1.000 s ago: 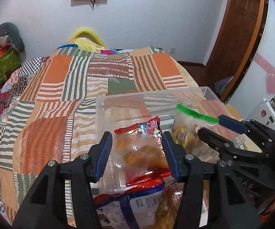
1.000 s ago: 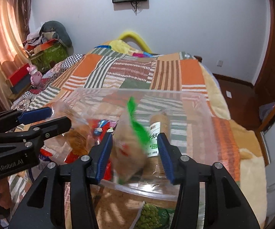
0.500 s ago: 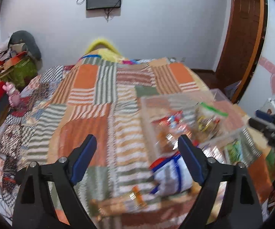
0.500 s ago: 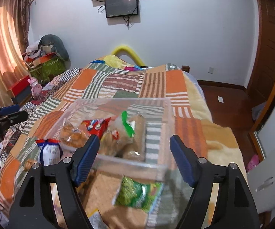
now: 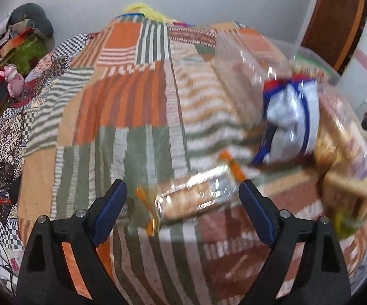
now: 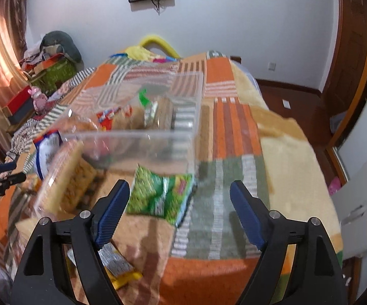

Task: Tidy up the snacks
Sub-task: 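Grasp the green pea snack bag with the right tool while the left tool grasps the wrapped biscuit bar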

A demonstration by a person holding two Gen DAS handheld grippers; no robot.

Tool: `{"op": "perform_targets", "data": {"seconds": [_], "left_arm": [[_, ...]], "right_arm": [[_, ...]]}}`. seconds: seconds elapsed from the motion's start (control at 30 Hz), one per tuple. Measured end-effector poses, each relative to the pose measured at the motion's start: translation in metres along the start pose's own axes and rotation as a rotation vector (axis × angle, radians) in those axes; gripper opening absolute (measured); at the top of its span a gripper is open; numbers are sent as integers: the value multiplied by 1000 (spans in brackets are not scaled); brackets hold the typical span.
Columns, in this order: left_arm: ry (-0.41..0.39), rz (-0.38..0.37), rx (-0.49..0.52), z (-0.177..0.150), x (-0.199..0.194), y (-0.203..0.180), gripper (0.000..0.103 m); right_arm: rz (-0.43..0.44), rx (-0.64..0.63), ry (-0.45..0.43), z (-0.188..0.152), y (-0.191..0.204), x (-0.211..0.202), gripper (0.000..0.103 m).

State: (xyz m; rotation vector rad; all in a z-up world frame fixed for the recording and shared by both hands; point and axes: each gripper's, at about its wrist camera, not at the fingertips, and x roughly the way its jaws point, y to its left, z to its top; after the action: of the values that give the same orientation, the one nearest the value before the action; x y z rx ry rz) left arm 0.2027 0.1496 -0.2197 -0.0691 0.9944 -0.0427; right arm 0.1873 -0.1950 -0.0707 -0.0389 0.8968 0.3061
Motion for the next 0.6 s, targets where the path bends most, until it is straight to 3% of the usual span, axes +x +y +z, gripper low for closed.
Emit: {"op": "perform_targets", "data": {"seconds": [0.23,0.43,0.6], "left_arm": [[7,25,88,1,24,-4,90],[4,30,87,12,43,-5,90],[0,-5,51,16,46,1,69]], "right_arm": [[13,29,65,-6,-1,17,81],[42,24,105,-5,8,36,81],[37,7,125,-6,17,46,82]]}}
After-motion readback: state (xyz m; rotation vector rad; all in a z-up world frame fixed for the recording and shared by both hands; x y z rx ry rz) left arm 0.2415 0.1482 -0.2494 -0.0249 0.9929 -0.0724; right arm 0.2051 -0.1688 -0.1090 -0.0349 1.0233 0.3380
